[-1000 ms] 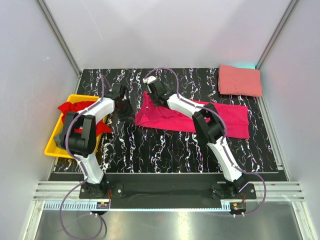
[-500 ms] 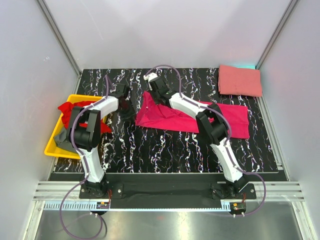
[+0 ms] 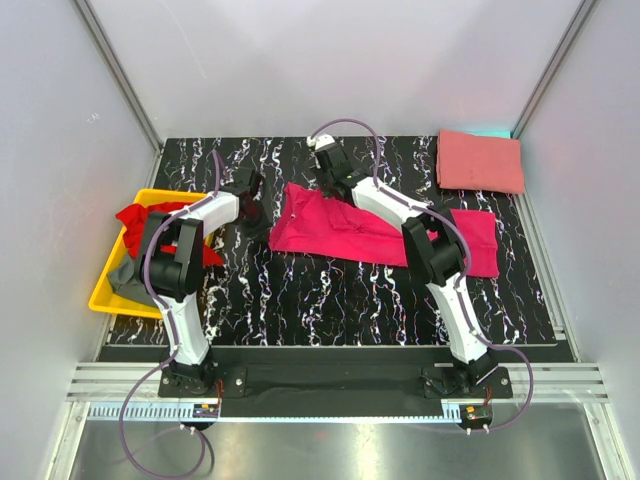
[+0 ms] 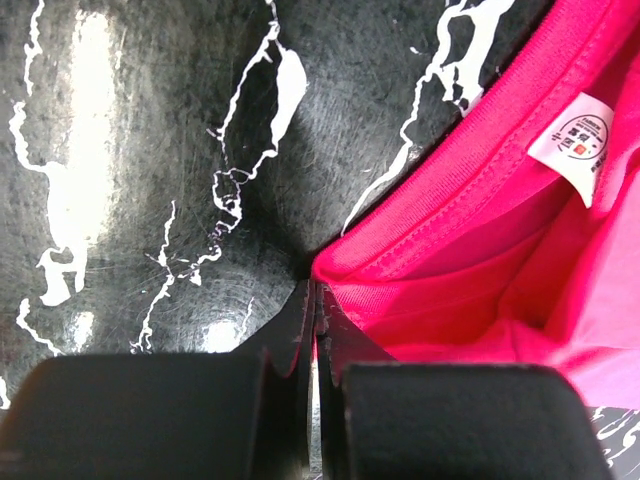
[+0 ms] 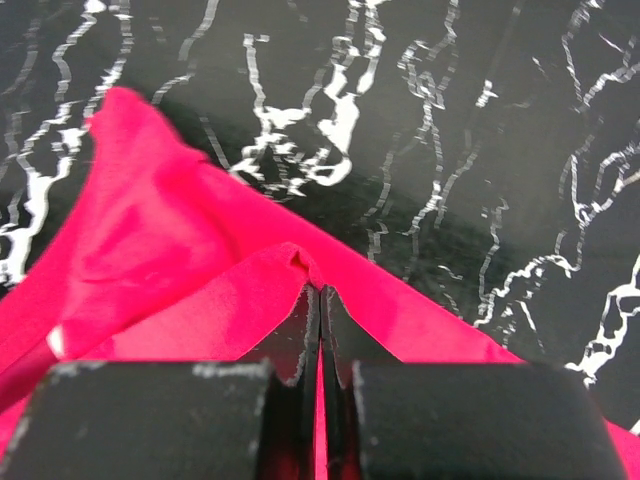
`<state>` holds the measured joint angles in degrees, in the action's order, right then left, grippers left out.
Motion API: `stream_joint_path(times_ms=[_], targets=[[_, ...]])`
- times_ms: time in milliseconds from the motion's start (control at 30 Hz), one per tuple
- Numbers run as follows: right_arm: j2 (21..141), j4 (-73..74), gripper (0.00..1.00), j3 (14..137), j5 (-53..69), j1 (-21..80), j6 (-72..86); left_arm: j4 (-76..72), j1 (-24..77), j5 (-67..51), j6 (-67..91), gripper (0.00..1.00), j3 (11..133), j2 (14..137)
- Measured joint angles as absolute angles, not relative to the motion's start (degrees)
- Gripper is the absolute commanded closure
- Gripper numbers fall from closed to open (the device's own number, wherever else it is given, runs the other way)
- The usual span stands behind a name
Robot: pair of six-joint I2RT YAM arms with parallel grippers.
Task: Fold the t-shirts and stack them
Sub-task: Fold the tshirt
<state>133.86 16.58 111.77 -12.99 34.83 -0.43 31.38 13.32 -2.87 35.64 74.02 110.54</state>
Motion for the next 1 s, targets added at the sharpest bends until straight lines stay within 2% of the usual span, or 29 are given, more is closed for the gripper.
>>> stream_joint_path(times_ms=[900, 1000], targets=[[133.53, 18.09, 1.00, 110.56, -12.82, 31.57, 3.68, 34.70, 13.58, 1.32, 37.85, 1.00, 74.54, 110.54], [133.53, 18.48, 1.00, 110.56, -12.43, 31.48, 3.79, 34.89, 13.65, 1.93, 38.22, 0.92, 74.59, 110.52]])
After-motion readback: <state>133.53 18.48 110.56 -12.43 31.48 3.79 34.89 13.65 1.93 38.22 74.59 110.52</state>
